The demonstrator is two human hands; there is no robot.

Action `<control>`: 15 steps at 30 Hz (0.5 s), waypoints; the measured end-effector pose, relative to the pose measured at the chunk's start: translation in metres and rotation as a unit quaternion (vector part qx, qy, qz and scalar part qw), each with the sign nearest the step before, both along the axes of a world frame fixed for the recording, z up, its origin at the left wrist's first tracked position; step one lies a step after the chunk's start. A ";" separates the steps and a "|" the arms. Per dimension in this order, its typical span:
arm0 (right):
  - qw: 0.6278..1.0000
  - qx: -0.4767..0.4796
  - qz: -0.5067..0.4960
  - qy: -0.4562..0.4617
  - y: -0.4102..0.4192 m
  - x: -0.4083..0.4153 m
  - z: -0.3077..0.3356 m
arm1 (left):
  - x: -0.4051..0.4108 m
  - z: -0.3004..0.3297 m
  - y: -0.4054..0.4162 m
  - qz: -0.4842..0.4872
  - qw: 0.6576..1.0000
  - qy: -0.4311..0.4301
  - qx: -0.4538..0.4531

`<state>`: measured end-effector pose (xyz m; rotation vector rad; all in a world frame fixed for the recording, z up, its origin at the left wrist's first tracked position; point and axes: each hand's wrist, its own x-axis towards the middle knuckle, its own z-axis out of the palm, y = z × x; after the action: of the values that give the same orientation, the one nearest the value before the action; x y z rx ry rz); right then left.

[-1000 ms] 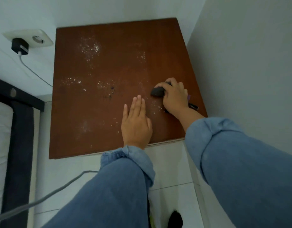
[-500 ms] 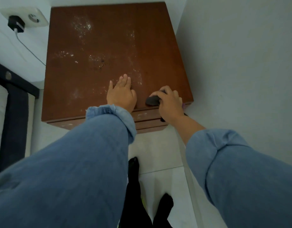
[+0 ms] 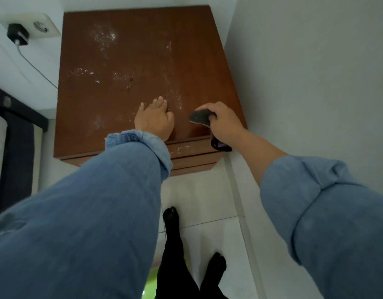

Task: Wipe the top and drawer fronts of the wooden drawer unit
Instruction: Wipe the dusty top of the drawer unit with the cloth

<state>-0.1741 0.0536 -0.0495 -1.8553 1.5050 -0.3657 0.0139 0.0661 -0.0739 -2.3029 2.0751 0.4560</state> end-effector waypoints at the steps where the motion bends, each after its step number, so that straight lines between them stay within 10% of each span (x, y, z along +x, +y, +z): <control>1: 1.000 -0.003 -0.002 -0.009 -0.011 0.006 0.004 | 0.002 0.003 -0.002 0.005 1.000 0.010 -0.025; 6: 0.999 -0.018 -0.012 -0.030 -0.082 0.054 0.010 | 0.027 0.014 -0.037 0.041 0.985 0.049 -0.158; 15: 0.997 -0.066 -0.031 -0.019 -0.253 0.133 0.005 | 0.093 -0.006 -0.159 0.026 0.993 0.021 -0.113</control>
<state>-0.0414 -0.1990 -0.0442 -1.8950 1.5476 -0.5399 0.1069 -0.0926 -0.0804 -2.4941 2.1945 0.2860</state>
